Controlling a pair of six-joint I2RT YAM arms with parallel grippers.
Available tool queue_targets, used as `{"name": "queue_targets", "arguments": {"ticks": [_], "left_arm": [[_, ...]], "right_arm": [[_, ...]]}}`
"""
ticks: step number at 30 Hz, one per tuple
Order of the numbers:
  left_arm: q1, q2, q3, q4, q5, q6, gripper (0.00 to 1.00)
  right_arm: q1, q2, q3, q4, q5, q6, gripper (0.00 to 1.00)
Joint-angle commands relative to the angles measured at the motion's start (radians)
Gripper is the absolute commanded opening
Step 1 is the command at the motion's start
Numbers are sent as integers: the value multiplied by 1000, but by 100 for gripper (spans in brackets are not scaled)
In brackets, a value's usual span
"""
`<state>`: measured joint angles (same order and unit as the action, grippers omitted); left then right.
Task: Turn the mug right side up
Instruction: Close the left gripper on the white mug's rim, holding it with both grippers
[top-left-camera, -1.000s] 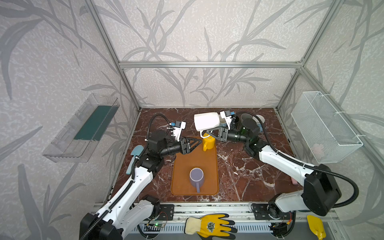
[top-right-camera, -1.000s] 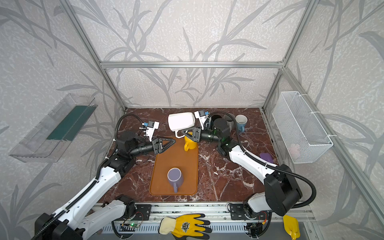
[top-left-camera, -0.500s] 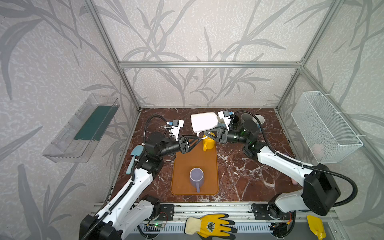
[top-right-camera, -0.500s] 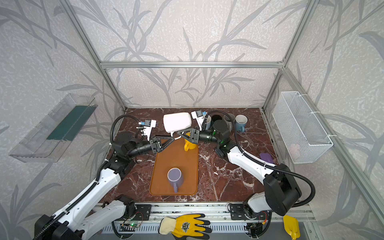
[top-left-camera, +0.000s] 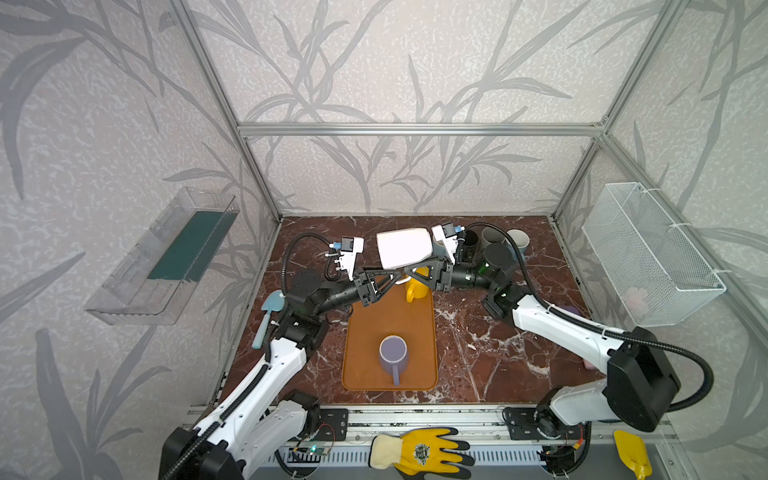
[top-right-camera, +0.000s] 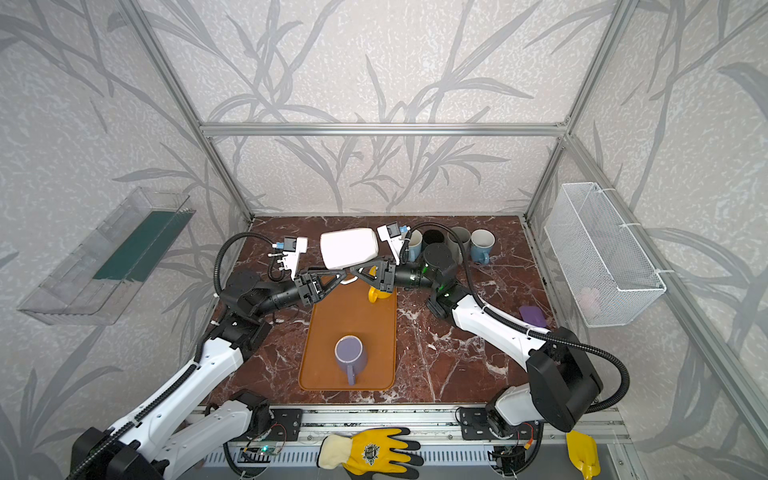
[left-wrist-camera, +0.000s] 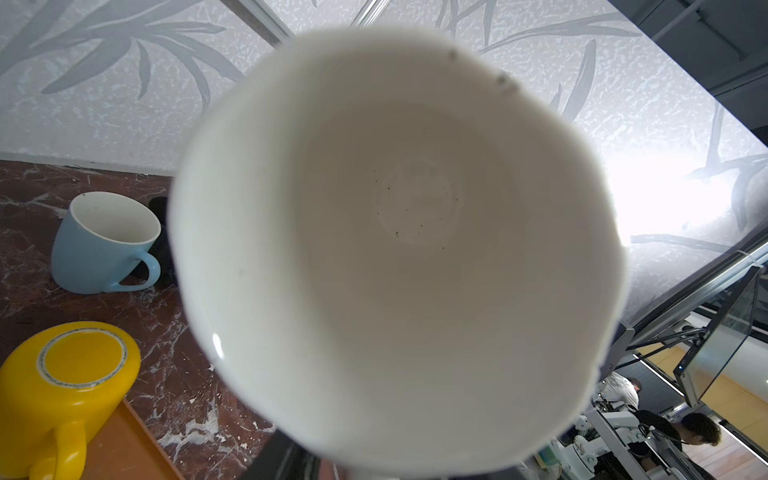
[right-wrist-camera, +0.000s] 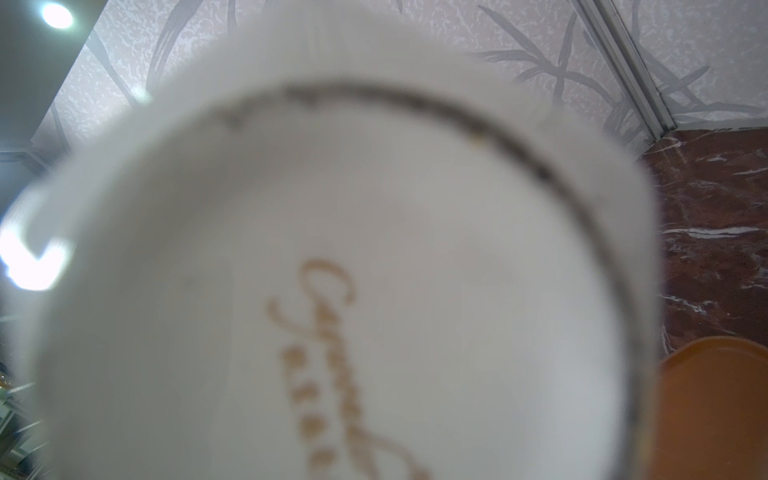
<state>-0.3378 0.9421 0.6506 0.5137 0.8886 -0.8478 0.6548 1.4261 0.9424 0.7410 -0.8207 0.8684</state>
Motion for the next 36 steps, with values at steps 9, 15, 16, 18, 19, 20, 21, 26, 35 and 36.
{"name": "queue_targets", "arguments": {"ticks": [9, 15, 16, 18, 19, 20, 21, 26, 35, 36], "left_arm": [[8, -28, -10, 74, -7, -31, 41], [9, -28, -10, 69, -22, -34, 37], [11, -28, -9, 69, -23, -34, 36], [11, -27, -10, 65, -24, -34, 35], [12, -27, -10, 64, -24, -34, 35], [13, -26, -10, 64, -23, -34, 34], [12, -27, -9, 65, -24, -34, 34], [13, -27, -11, 63, -23, -34, 32], [14, -27, -10, 62, -20, -33, 30], [15, -27, -9, 62, -20, -33, 30]], "right_arm": [[7, -13, -2, 139, -5, -2, 0], [10, -10, -5, 154, -5, 8, 0], [10, -10, -4, 156, -4, 10, 0], [11, -10, -4, 158, -4, 10, 0], [11, -10, -2, 158, -4, 12, 0], [13, -10, -3, 159, -5, 11, 0], [14, -10, -1, 159, -5, 11, 0], [22, -6, 2, 176, -6, 20, 0], [32, 14, 13, 209, -9, 40, 0], [33, 16, 14, 209, -9, 40, 0]]}}
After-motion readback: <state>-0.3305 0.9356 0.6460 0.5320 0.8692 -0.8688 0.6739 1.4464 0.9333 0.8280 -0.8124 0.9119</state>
